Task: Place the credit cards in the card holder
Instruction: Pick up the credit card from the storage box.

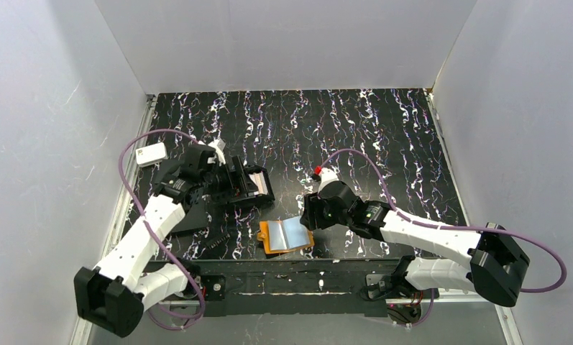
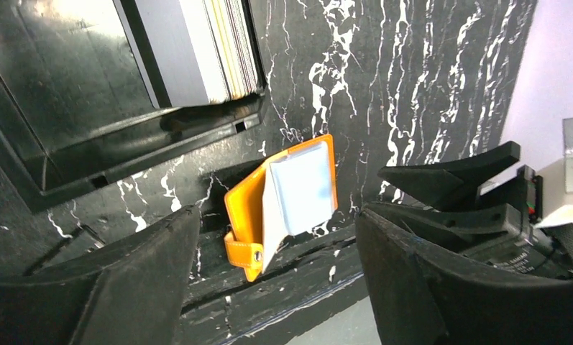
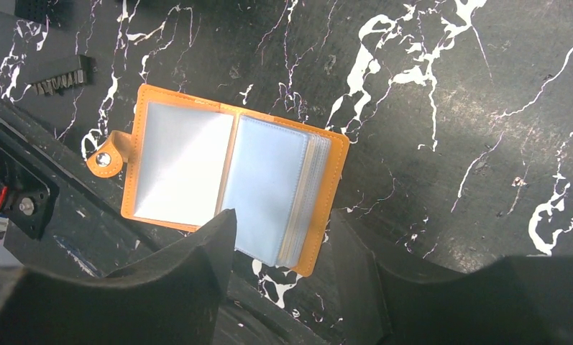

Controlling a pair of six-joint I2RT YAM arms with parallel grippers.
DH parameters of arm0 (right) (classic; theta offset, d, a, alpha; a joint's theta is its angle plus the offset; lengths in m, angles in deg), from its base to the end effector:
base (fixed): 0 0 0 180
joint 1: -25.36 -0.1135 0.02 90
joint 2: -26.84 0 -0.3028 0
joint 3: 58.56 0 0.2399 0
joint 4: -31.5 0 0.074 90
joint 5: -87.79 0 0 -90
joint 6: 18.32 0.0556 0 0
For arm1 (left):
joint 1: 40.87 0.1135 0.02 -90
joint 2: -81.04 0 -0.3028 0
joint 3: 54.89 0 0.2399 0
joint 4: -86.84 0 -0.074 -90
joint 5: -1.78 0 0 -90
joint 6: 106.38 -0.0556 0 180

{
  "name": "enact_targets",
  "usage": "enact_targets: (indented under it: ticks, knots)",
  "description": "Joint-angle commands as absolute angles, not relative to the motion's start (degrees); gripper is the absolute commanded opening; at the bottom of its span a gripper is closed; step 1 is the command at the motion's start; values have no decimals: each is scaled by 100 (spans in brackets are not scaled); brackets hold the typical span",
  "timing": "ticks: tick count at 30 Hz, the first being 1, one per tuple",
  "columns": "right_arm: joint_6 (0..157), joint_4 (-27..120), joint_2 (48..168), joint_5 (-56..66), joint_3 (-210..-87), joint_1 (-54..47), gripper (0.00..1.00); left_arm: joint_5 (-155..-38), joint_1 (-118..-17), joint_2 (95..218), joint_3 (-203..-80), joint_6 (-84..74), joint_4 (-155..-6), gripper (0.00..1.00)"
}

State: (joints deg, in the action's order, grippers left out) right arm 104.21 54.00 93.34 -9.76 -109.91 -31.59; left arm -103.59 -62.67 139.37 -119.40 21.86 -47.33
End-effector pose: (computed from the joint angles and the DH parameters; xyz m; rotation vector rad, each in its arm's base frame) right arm 0.1332 0.1914 0.2496 -0.4162 2.2784 0.6924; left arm 0.1782 -0.0871 0.3156 -0.1905 2.3726 -0.8362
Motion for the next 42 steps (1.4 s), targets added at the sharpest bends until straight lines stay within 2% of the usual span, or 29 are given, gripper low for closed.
enact_targets:
  ticks: [1,3,8,13,28,34,42]
  knots:
    - [10271,5209,9355,-1011,-11050,-3118,60,-10208,-6214,14519,-12421,1724,-4834,73]
    - [10202,5130,9498,-965,-11174,-3101,60,-9985,-6223,14902,-12579,1510,-4848,71]
    - [10117,4907,9896,-696,-11520,-3050,60,-9868,-6223,15858,-12966,1408,-4870,78]
    - [10191,4652,10155,-403,-11556,-2995,60,-9713,-6223,16413,-13124,1472,-5141,93]
    - [10237,4337,10336,-80,-11564,-2757,60,-9616,-6315,17510,-13225,1544,-5507,97]
    - [10276,4315,10274,-54,-11500,-2720,60,-10153,-6319,17602,-13120,1694,-5879,96]
    - [10289,4302,10216,-41,-11449,-2685,60,-10287,-6319,17516,-13055,1766,-6052,77]
